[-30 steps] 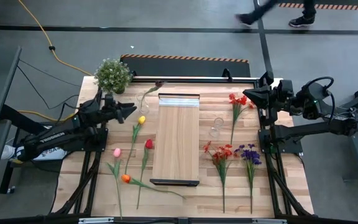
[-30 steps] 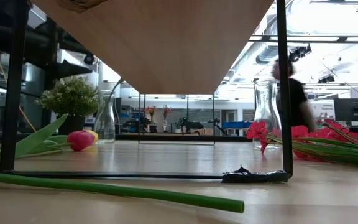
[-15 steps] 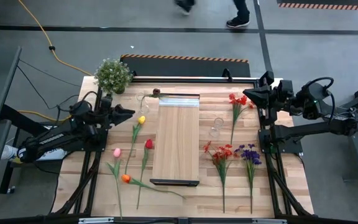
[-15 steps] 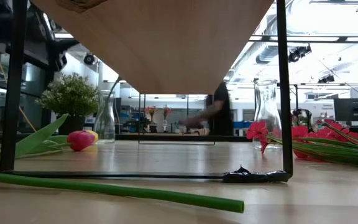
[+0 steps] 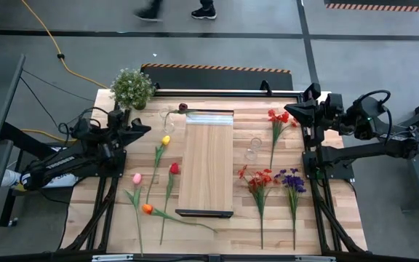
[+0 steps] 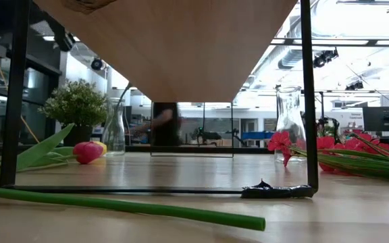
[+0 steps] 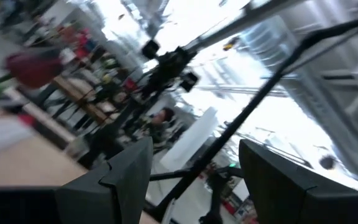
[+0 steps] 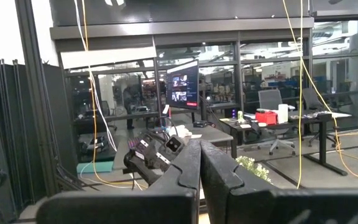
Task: Pick and place flowers into a vace then onto a shelf
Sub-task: Put the yellow flower into the left vase
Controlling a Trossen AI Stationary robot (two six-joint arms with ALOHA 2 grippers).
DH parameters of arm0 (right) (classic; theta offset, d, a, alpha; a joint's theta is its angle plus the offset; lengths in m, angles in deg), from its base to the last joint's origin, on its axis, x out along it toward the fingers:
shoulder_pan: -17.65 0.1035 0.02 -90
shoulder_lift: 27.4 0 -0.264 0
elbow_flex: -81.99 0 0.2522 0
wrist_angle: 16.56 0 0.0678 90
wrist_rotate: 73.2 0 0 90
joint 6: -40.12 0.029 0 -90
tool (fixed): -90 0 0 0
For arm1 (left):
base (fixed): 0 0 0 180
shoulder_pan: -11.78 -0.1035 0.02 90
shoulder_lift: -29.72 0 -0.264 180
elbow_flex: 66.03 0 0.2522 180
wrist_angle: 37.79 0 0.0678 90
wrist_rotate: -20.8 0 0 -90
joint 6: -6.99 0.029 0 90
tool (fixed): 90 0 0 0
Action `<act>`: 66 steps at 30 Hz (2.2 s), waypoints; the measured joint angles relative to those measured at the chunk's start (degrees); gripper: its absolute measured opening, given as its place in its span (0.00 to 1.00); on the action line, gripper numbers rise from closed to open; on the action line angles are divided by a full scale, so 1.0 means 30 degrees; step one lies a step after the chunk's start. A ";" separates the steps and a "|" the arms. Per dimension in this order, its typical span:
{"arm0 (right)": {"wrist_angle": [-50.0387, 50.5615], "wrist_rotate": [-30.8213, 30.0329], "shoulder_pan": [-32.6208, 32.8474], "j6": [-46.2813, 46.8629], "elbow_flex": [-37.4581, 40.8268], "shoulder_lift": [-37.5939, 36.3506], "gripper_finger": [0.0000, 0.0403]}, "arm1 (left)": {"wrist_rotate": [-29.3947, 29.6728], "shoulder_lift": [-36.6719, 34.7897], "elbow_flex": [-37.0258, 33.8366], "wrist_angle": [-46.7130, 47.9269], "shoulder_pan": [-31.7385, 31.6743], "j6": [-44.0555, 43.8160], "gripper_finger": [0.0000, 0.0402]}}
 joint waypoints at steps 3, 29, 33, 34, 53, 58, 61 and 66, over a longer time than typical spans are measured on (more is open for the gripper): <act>0.0000 0.0000 0.0000 0.0000 0.0000 -0.0001 0.00 | -0.0433 -0.0007 0.0255 -0.0453 0.0000 0.0093 0.67; -0.0080 0.0007 0.0000 -0.0005 0.0000 0.0002 0.00 | -0.0769 1.0132 1.5782 2.2085 0.0007 0.4051 0.67; -0.0073 0.0015 0.0000 -0.0443 0.0000 0.0006 0.00 | -0.0640 1.1138 1.7604 2.4693 0.0484 0.3778 0.67; -0.0073 0.0007 0.0000 -0.0523 0.0000 0.0006 0.00 | -0.0293 1.1405 1.8059 2.5395 0.0835 0.3620 0.67; -0.0066 0.0015 0.0000 -0.0991 0.0000 0.0006 0.00 | 0.8941 1.6602 2.1289 3.2820 1.1452 -0.4428 0.67; -0.0064 0.0025 0.0000 -0.0991 0.0000 0.0006 0.00 | 1.0209 1.8285 2.1289 3.3277 1.3621 -0.6501 0.67; -0.0066 0.0059 0.0000 -0.0984 0.0000 0.0006 0.00 | 1.0774 1.9188 2.1289 3.3708 1.4692 -0.7628 0.67; -0.0058 0.0146 0.0000 -0.0947 0.0000 0.0004 0.00 | 1.2547 2.0551 2.1274 3.4417 1.6384 -0.9436 0.67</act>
